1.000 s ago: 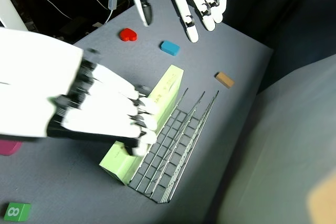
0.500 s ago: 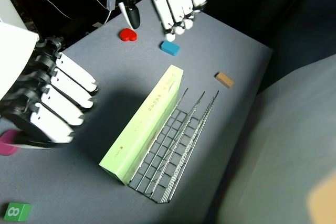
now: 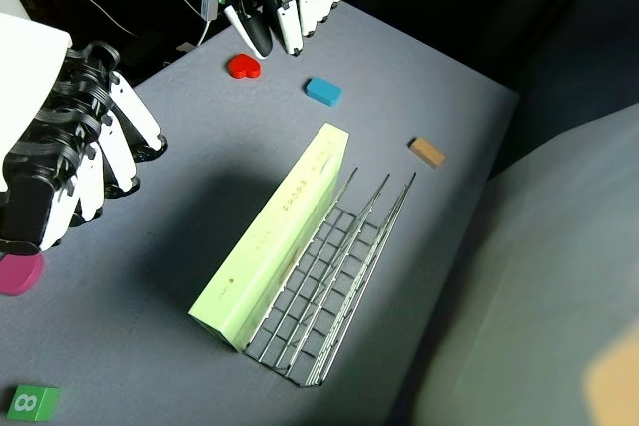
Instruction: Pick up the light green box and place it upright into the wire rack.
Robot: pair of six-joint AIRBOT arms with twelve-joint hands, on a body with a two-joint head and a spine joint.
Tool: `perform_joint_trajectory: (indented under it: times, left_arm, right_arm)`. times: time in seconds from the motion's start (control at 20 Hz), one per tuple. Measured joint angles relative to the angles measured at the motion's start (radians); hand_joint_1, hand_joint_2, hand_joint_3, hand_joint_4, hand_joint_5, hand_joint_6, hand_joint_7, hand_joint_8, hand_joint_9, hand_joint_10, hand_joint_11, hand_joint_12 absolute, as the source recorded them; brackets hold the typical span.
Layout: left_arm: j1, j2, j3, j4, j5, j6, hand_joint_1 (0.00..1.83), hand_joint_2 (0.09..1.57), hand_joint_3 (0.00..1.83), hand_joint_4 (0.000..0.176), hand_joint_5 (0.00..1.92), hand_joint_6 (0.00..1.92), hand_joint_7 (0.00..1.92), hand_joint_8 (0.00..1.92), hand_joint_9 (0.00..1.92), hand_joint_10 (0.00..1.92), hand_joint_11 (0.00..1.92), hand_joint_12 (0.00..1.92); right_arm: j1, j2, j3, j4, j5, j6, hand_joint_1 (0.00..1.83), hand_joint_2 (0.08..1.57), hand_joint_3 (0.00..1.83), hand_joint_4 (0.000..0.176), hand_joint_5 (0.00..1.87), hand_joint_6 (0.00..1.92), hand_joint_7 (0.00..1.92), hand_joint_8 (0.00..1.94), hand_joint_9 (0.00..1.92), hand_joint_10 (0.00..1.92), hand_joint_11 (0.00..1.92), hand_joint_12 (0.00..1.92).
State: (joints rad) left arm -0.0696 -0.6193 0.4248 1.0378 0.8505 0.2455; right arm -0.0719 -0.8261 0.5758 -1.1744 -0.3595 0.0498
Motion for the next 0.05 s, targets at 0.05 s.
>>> perform_joint_trajectory:
  times: [0.05]
  left_arm:
    - [0.0, -0.002, 0.0, 0.0, -0.001, -0.001, 0.53, 1.39, 0.0, 0.0, 1.19, 1.92, 1.38, 1.92, 1.46, 1.92, 1.54, 1.92]
  right_arm:
    - [0.0, 0.0, 0.002, 0.0, 0.003, 0.0, 0.68, 1.49, 0.0, 0.176, 1.17, 1.92, 1.39, 1.94, 1.63, 1.92, 1.86, 1.92]
